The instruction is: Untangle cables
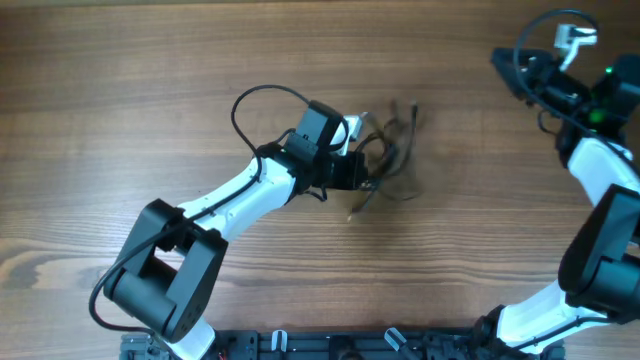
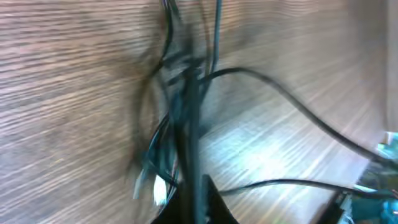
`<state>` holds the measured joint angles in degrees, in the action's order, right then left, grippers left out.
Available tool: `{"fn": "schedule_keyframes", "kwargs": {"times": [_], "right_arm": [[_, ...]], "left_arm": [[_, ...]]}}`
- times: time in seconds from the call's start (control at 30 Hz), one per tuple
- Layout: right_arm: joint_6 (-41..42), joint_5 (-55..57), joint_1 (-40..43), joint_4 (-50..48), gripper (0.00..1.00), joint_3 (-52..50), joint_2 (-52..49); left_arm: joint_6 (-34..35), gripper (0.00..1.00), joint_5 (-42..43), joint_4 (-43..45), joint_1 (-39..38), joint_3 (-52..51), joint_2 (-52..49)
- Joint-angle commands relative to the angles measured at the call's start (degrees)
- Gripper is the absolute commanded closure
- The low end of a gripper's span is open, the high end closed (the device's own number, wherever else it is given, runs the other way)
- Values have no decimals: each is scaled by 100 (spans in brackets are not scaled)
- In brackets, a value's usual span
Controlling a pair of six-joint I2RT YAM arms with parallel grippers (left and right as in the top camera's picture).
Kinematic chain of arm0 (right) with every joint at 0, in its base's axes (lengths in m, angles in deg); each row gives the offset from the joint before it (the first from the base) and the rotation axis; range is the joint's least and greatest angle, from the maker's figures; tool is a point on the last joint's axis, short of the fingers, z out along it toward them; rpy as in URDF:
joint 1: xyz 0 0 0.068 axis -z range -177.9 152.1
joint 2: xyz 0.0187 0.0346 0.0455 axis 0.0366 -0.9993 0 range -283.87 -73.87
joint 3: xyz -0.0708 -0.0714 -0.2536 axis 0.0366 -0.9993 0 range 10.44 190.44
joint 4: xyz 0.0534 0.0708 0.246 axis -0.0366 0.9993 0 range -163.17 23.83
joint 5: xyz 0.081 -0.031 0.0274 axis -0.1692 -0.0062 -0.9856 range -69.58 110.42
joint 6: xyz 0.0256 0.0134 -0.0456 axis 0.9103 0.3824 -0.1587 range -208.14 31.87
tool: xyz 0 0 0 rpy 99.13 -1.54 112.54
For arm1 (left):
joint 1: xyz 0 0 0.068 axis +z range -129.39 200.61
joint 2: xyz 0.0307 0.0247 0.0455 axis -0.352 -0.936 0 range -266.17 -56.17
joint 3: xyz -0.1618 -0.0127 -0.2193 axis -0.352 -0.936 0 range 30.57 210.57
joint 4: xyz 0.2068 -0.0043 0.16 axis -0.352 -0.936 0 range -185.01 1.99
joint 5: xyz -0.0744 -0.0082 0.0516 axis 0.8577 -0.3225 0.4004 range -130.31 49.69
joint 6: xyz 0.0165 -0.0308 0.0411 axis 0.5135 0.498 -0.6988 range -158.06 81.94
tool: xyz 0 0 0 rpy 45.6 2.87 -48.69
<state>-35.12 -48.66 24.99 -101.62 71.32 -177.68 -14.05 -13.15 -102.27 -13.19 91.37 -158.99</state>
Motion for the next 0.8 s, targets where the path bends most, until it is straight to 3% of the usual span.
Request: {"fn": "schedule_keyframes", "kwargs": {"times": [0.0, 0.07, 0.13, 0.17, 0.3, 0.43, 0.53, 0.57, 0.6, 0.63, 0.67, 0.7, 0.77], "right_arm": [[-1467, 367, -90, 1261, 20, 70, 61], [-1843, 249, -175, 1912, 18, 70, 61], [-2754, -140, -448, 2732, 14, 63, 61], [-3303, -96, -625, 3156, 7, 52, 61], [-5060, 590, -1493, 4275, 0, 50, 61], [-5307, 664, -2358, 4197, 1, 50, 61], [-5281, 1314, -2896, 4223, 4, 50, 61], [-5278, 1464, -2968, 4221, 14, 50, 61], [-5237, 1655, -3005, 4221, 33, 50, 61], [-4994, 1941, -3012, 4218, 67, 50, 61], [-4592, 2227, -3003, 4192, 89, 50, 61], [-4284, 2260, -2977, 4122, 96, 50, 61], [-3547, 1202, -2787, 3738, 96, 118, 61]], "left_arm": [[-63, 96, -474, 216, 15, -37, -26], [-66, 96, -474, 463, 15, -35, -26], [-63, 96, -474, 767, 15, -35, -26], [-28, 96, -474, 925, 22, -35, -26], [374, 96, -461, 1377, 98, -35, -24], [385, 96, -31, 1388, 199, -35, -24], [485, 96, 90, 1379, 378, -35, 74], [595, 96, 94, 1381, 448, -35, 136], [664, 96, 105, 1379, 509, -35, 190], [669, 96, 192, 1381, 590, -35, 273], [669, 96, 286, 1366, 682, -35, 376], [669, 96, 352, 1357, 754, -35, 463], [579, 96, 448, 1335, 837, -35, 638]]}}
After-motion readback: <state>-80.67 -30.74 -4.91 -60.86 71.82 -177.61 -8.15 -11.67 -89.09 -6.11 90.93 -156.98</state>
